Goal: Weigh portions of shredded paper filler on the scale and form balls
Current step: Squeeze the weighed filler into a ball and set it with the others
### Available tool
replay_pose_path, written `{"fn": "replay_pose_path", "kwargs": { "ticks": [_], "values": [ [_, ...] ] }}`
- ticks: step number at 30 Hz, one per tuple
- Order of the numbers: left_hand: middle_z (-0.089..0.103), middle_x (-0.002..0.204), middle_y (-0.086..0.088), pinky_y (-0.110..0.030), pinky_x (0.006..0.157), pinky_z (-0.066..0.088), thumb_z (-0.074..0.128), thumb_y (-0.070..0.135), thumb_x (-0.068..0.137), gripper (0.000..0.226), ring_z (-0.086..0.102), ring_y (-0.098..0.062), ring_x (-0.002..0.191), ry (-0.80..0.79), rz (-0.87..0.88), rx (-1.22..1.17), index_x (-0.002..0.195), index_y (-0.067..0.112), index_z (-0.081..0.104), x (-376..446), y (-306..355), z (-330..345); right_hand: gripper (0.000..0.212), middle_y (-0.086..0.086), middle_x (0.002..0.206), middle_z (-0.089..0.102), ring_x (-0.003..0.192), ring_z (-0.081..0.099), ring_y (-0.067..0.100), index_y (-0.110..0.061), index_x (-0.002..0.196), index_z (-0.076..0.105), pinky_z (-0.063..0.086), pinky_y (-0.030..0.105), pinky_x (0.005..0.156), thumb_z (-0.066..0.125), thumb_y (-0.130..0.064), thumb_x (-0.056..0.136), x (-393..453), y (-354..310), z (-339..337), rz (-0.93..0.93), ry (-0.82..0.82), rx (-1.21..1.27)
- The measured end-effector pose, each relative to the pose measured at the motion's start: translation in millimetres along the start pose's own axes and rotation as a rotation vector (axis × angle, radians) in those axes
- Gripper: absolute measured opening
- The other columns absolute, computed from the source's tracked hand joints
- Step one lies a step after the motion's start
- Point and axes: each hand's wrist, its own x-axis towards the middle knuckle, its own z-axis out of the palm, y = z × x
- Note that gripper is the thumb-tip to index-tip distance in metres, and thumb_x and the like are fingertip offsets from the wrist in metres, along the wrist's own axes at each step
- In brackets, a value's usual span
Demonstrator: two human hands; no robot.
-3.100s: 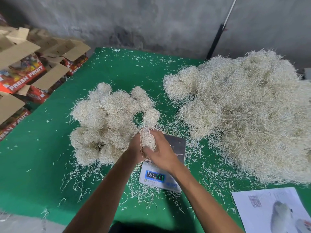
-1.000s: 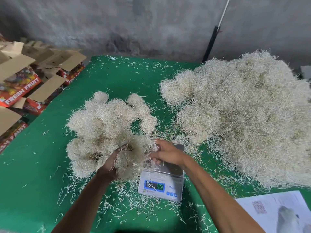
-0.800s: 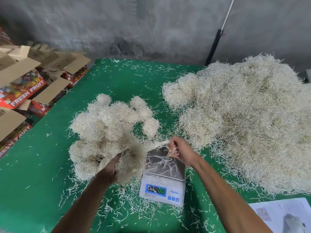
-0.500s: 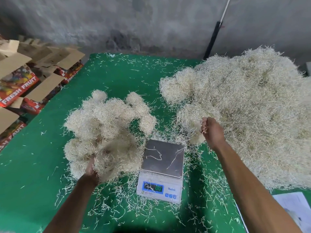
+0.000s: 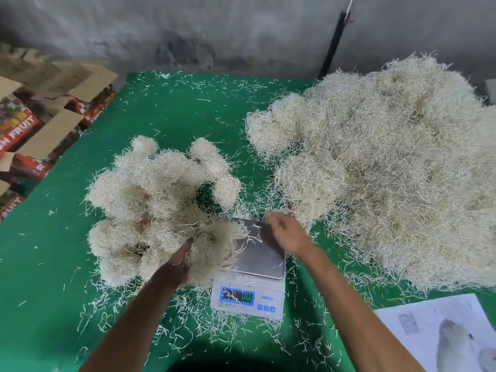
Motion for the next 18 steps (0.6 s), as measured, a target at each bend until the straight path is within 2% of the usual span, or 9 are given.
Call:
{"fn": "replay_pose_path", "kwargs": {
  "ticks": [2, 4, 5, 7, 10, 11, 12, 15, 18],
  "values": [
    [0.035, 0.148, 0.007, -0.006, 0.058, 0.049, 0.053, -0.022, 0.085, 0.083, 0.050, -0.028, 0.130, -0.158, -0.030, -0.016, 0.153, 0.023, 0.036, -2, 13, 13, 0.067, -0.012, 0.159, 0.041, 0.135, 0.041, 0.006, -0.042, 0.149, 0.049, 0.029, 0.039, 0.115, 0.032, -0.081, 0.097, -16, -21, 25, 0.011, -0.157, 0.123],
    [0.058, 0.116, 0.012, -0.004, 0.069, 0.049, 0.056, -0.005, 0.094, 0.038, 0.060, -0.013, 0.103, -0.277, 0.006, -0.058, 0.122, 0.020, 0.061, -11, 38, 29, 0.076, -0.034, 0.152, 0.033, 0.134, 0.031, -0.014, -0.044, 0.156, 0.036, 0.017, 0.030, 0.116, 0.026, -0.086, 0.094, -28, -38, 46, 0.034, -0.255, 0.254],
    [0.065, 0.096, 0.011, -0.007, 0.066, 0.050, 0.054, 0.010, 0.100, 0.018, 0.064, -0.004, 0.089, -0.255, 0.109, -0.111, 0.109, 0.021, 0.065, -20, 49, 39, 0.073, -0.037, 0.151, 0.033, 0.138, 0.030, -0.017, -0.042, 0.158, 0.032, 0.018, 0.026, 0.118, 0.024, -0.081, 0.097, -31, -44, 53, 0.027, -0.258, 0.317],
    [0.071, 0.073, 0.009, -0.014, 0.060, 0.051, 0.039, 0.024, 0.107, 0.030, 0.066, 0.003, 0.069, -0.189, 0.201, -0.187, 0.095, 0.019, 0.066, -29, 64, 53, 0.072, -0.022, 0.165, 0.025, 0.152, 0.021, 0.000, -0.036, 0.163, 0.023, 0.015, 0.031, 0.125, 0.024, -0.073, 0.102, -35, -53, 61, 0.039, -0.185, 0.410],
    [0.072, 0.069, 0.001, -0.027, 0.066, 0.050, 0.029, 0.032, 0.100, 0.043, 0.067, -0.021, 0.075, -0.065, 0.170, -0.549, 0.084, 0.013, 0.064, -36, 73, 59, 0.062, -0.021, 0.163, 0.016, 0.145, 0.023, 0.003, -0.040, 0.163, 0.020, 0.022, 0.036, 0.121, 0.044, -0.053, 0.107, -46, -58, 70, 0.007, -0.124, 0.418],
    [0.073, 0.070, -0.001, -0.027, 0.065, 0.051, 0.031, 0.038, 0.098, 0.044, 0.067, -0.023, 0.074, -0.013, 0.153, -0.602, 0.085, 0.013, 0.066, -37, 74, 57, 0.062, -0.020, 0.160, 0.019, 0.138, 0.038, 0.004, -0.039, 0.163, 0.022, 0.030, 0.025, 0.104, 0.051, -0.035, 0.108, -51, -57, 73, -0.038, -0.120, 0.407],
    [0.075, 0.077, -0.007, -0.028, 0.068, 0.053, 0.032, 0.042, 0.099, 0.047, 0.069, -0.026, 0.077, 0.001, 0.170, -0.602, 0.091, 0.013, 0.069, -36, 75, 56, 0.065, -0.014, 0.158, 0.025, 0.123, 0.051, 0.005, -0.036, 0.162, 0.026, 0.053, 0.030, 0.084, 0.054, -0.019, 0.106, -54, -54, 74, -0.077, -0.099, 0.372],
    [0.068, 0.118, -0.024, -0.046, 0.097, 0.050, 0.029, 0.046, 0.107, 0.055, 0.064, -0.036, 0.111, -0.073, 0.188, -0.502, 0.122, 0.006, 0.063, -39, 69, 53, 0.058, 0.001, 0.156, 0.041, 0.112, 0.058, 0.011, -0.031, 0.153, 0.044, 0.050, 0.039, 0.109, 0.064, -0.015, 0.101, -49, -49, 62, -0.153, -0.007, 0.023],
    [0.066, 0.118, -0.015, -0.046, 0.087, 0.055, 0.045, 0.025, 0.105, 0.021, 0.063, -0.030, 0.108, 0.048, 0.139, -0.359, 0.106, 0.015, 0.064, -37, 53, 39, 0.056, 0.008, 0.163, 0.031, 0.121, 0.064, 0.026, -0.033, 0.152, 0.045, 0.031, 0.046, 0.124, 0.065, -0.025, 0.100, -36, -43, 42, -0.280, 0.155, -0.389]
  ]
}}
